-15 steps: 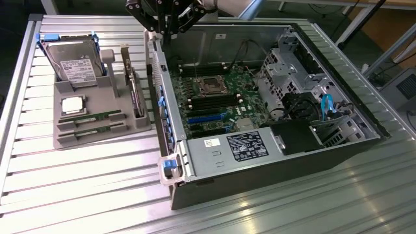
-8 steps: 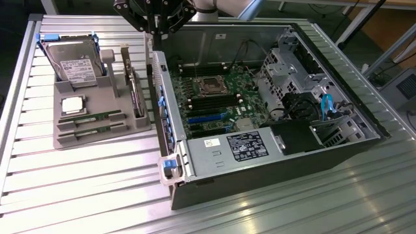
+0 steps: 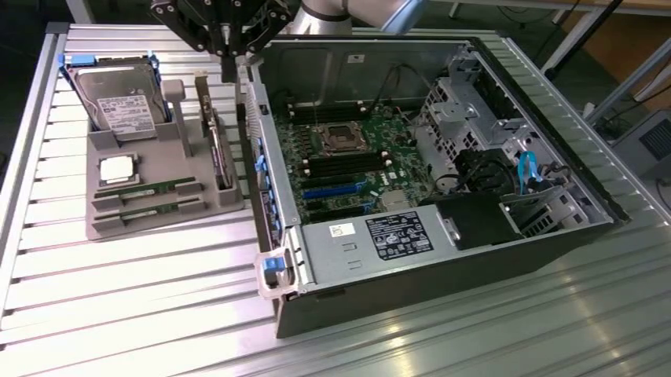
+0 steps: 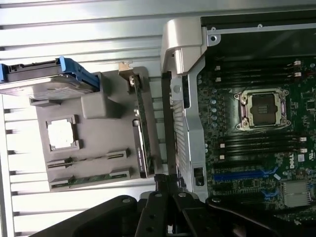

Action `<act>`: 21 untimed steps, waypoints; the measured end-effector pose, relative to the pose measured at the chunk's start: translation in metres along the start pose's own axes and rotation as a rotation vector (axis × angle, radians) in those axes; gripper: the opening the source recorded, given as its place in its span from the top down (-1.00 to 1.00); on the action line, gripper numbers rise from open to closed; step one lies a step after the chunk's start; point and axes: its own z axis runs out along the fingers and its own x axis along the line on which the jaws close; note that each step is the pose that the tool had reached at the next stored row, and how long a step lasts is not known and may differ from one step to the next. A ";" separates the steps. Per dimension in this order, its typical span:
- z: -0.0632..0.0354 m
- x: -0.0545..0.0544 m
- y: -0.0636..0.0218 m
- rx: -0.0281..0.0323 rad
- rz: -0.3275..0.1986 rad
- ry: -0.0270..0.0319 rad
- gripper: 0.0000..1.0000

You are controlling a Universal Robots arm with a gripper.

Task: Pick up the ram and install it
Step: 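Reach for the ram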

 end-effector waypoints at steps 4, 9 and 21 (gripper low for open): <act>-0.0003 0.010 -0.0008 0.0000 0.000 0.0000 0.80; -0.0009 0.033 -0.0025 0.0000 0.000 0.0000 0.80; -0.0022 0.078 -0.0060 0.0000 0.000 0.0000 0.80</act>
